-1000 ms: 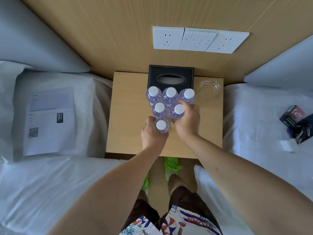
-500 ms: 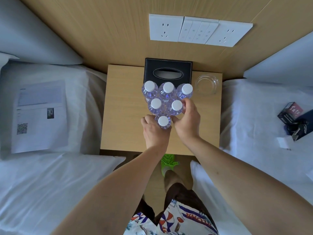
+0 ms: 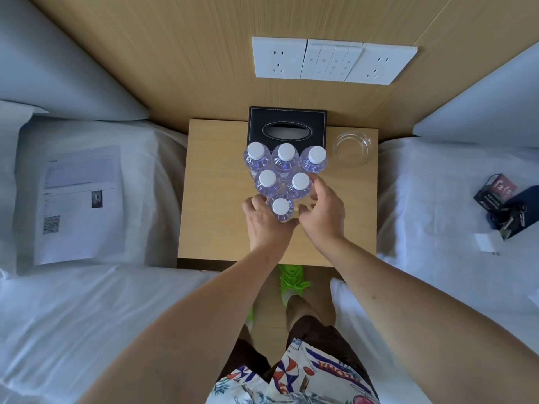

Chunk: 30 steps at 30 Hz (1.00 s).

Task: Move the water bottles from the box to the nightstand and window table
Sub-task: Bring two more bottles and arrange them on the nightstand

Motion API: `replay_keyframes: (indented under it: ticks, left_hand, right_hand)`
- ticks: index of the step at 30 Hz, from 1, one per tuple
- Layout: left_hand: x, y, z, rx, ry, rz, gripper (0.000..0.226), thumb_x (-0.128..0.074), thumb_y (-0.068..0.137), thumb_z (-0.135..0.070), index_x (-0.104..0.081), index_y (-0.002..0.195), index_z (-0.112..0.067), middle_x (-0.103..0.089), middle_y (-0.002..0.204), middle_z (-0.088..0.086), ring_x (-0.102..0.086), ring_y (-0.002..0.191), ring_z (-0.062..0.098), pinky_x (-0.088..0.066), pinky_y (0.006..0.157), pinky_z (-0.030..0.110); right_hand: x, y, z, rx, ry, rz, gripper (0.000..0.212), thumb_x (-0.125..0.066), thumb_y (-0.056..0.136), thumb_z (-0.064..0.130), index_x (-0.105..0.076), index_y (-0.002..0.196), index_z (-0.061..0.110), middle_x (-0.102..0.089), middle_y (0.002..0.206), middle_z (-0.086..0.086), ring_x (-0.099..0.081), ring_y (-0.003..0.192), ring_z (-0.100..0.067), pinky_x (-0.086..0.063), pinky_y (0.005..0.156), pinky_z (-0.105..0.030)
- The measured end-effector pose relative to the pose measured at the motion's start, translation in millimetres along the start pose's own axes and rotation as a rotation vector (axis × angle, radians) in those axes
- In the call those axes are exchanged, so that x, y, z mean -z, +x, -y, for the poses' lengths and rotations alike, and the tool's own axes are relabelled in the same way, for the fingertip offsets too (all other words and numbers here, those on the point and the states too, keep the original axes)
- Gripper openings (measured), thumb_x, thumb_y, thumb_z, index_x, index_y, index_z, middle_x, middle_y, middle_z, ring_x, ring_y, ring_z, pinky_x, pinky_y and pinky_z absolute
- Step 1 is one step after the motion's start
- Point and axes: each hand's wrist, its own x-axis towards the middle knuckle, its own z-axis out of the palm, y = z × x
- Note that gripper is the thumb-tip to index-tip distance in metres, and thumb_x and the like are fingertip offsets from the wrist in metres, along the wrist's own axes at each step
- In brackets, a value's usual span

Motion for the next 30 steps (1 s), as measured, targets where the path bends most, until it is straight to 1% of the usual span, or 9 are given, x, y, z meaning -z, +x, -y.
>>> replay_keyframes:
  ticks: [3, 6, 12, 15, 18, 21, 22, 26, 30]
  left_hand:
    - [15.2, -7.5, -2.4, -0.029, 0.086, 0.030, 0.087, -0.091, 0.070, -0.039, -0.042, 0.137, -0.014, -0.037, 0.140, 0.004, -0.051, 0.120, 0.024, -0.044, 0.095, 0.031]
    - [38.6, -12.1, -7.2, -0.067, 0.162, 0.043, 0.078, -0.085, 0.076, -0.041, -0.042, 0.137, -0.019, -0.036, 0.143, 0.002, -0.048, 0.127, 0.025, -0.043, 0.101, 0.033]
    - [97.7, -18.3, -33.8, -0.148, 0.321, 0.050, 0.067, -0.071, 0.084, -0.046, -0.046, 0.142, -0.024, -0.040, 0.147, 0.002, -0.047, 0.128, 0.028, -0.047, 0.101, 0.045]
    - [123.7, -21.1, -54.0, -0.213, 0.336, 0.024, 0.061, -0.067, 0.086, -0.043, -0.049, 0.142, -0.025, -0.043, 0.147, 0.003, -0.043, 0.131, 0.027, -0.044, 0.105, 0.045]
    - [145.5, -28.1, -76.6, -0.338, 0.340, 0.023, 0.054, -0.066, 0.087, -0.039, -0.053, 0.137, -0.023, -0.047, 0.144, 0.004, -0.042, 0.132, 0.028, -0.041, 0.107, 0.041]
    - [162.8, -41.5, -96.2, -0.472, 0.365, 0.042, 0.052, -0.064, 0.088, -0.038, -0.054, 0.136, -0.021, -0.049, 0.141, 0.004, -0.043, 0.130, 0.029, -0.039, 0.106, 0.040]
    - [167.3, -47.6, -101.3, -0.511, 0.371, 0.047, 0.054, -0.065, 0.088, -0.040, -0.053, 0.138, -0.021, -0.048, 0.142, 0.004, -0.043, 0.130, 0.029, -0.040, 0.106, 0.040]
    - [177.3, -77.4, -120.1, -0.661, 0.405, 0.091, 0.052, -0.063, 0.088, -0.042, -0.055, 0.136, -0.021, -0.048, 0.140, 0.005, -0.043, 0.125, 0.030, -0.043, 0.103, 0.043]
    - [167.7, -118.9, -136.1, -0.823, 0.533, 0.171, 0.048, -0.059, 0.090, -0.045, -0.055, 0.131, -0.020, -0.047, 0.140, 0.006, -0.042, 0.127, 0.031, -0.043, 0.103, 0.047]
  right_hand:
    - [6.4, -4.9, 3.7, -0.016, -0.049, 0.080, 0.078, -0.072, 0.077, 0.018, -0.044, 0.148, 0.029, -0.063, 0.119, -0.006, -0.061, 0.104, -0.026, -0.040, 0.079, -0.028]
    - [14.3, -9.4, 10.9, -0.036, -0.032, 0.110, 0.078, -0.074, 0.075, 0.023, -0.043, 0.147, 0.028, -0.060, 0.119, -0.009, -0.060, 0.107, -0.030, -0.039, 0.079, -0.029]
    - [42.3, -12.4, 40.7, -0.074, -0.187, 0.186, 0.068, -0.072, 0.078, 0.012, -0.047, 0.140, 0.023, -0.053, 0.130, -0.012, -0.058, 0.115, -0.033, -0.038, 0.077, -0.029]
    - [62.4, -22.0, 63.2, -0.030, -0.206, 0.134, 0.056, -0.070, 0.077, 0.015, -0.054, 0.131, 0.022, -0.059, 0.122, -0.010, -0.060, 0.110, -0.034, -0.040, 0.075, -0.030]
    - [83.6, -42.2, 85.0, 0.021, -0.208, 0.046, 0.055, -0.071, 0.079, 0.021, -0.056, 0.132, 0.024, -0.063, 0.119, -0.003, -0.061, 0.111, -0.029, -0.042, 0.075, -0.030]
    - [102.2, -69.9, 101.7, 0.050, -0.204, -0.045, 0.026, -0.066, 0.080, 0.021, -0.056, 0.103, 0.028, -0.063, 0.102, 0.005, -0.061, 0.104, -0.027, -0.041, 0.071, -0.031]
    - [107.8, -81.2, 106.1, 0.053, -0.217, -0.074, 0.023, -0.066, 0.079, 0.022, -0.054, 0.098, 0.028, -0.062, 0.100, 0.005, -0.061, 0.102, -0.027, -0.043, 0.070, -0.032]
    - [127.5, -132.2, 115.5, 0.003, -0.258, -0.178, 0.043, -0.069, 0.078, 0.029, -0.062, 0.120, 0.023, -0.063, 0.111, -0.005, -0.059, 0.106, -0.032, -0.053, 0.083, -0.040]
    - [154.0, -184.2, 101.5, -0.149, -0.282, -0.228, 0.064, -0.072, 0.080, 0.034, -0.049, 0.139, 0.027, -0.054, 0.124, -0.006, -0.050, 0.118, -0.032, -0.049, 0.089, -0.040]
